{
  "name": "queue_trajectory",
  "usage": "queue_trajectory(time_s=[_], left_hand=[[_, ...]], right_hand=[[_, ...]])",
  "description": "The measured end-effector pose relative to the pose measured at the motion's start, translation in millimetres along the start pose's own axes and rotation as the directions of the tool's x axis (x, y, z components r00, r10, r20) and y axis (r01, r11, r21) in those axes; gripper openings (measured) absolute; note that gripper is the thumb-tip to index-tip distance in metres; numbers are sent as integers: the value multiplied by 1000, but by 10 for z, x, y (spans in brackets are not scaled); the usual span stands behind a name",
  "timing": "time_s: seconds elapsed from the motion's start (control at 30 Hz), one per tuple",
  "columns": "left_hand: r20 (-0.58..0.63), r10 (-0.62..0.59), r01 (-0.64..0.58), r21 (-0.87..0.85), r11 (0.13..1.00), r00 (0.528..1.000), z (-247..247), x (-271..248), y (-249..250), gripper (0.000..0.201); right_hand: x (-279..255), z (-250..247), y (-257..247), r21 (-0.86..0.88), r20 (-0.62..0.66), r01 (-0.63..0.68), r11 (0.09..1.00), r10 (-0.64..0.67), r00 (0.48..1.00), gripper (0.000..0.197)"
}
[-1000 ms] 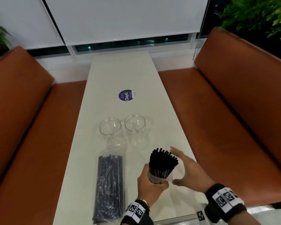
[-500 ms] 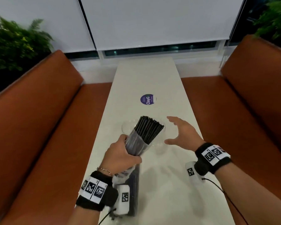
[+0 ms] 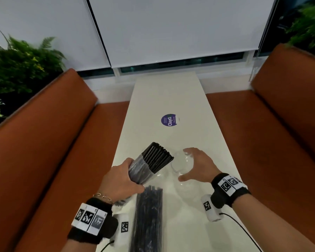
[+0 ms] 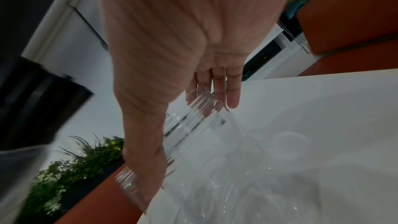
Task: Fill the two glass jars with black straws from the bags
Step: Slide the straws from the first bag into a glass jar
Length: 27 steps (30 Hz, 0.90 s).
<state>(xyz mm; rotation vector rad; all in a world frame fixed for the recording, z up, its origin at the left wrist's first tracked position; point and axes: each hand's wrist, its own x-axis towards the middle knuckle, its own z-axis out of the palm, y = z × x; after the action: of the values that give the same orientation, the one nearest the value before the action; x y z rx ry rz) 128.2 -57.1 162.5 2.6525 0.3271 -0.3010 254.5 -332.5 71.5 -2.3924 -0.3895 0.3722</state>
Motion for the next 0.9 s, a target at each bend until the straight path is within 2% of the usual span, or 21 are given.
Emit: queue_trajectory(time_s=[0.17,0.3,0.4,0.5,0.57,0.77,0.9], left_hand=[[184,111,-165,309,937,977,62,130,307,69],[277,154,-272,459,846,948,159,201,546,68],[309,156,-303,516,801,938,188,247,693,66],[331,153,-326,568,756,931,185,277,824,68],[340,154,-341,602,722,928,178,294,897,70],[354,147,-358,657,664,923,173,304,1029,73],[366,156,-370,641,672,917,155,273,1067,74]], right_hand=[[-489,58,104,-19,35,7,1000,-6,999,119],[-700,18,91,-28,31,14,1000,-13,999,146],[-805,-113,-20,-12,-23,109,994,-109,994,156],[-828,-184,-193,-92,-24,234,968,-237,971,150],[-765,-148,-256,-158,-9,270,950,-275,962,145],[-560,73,-114,-114,58,239,964,-234,971,122],[-484,167,-44,-43,42,212,976,-211,977,103]])
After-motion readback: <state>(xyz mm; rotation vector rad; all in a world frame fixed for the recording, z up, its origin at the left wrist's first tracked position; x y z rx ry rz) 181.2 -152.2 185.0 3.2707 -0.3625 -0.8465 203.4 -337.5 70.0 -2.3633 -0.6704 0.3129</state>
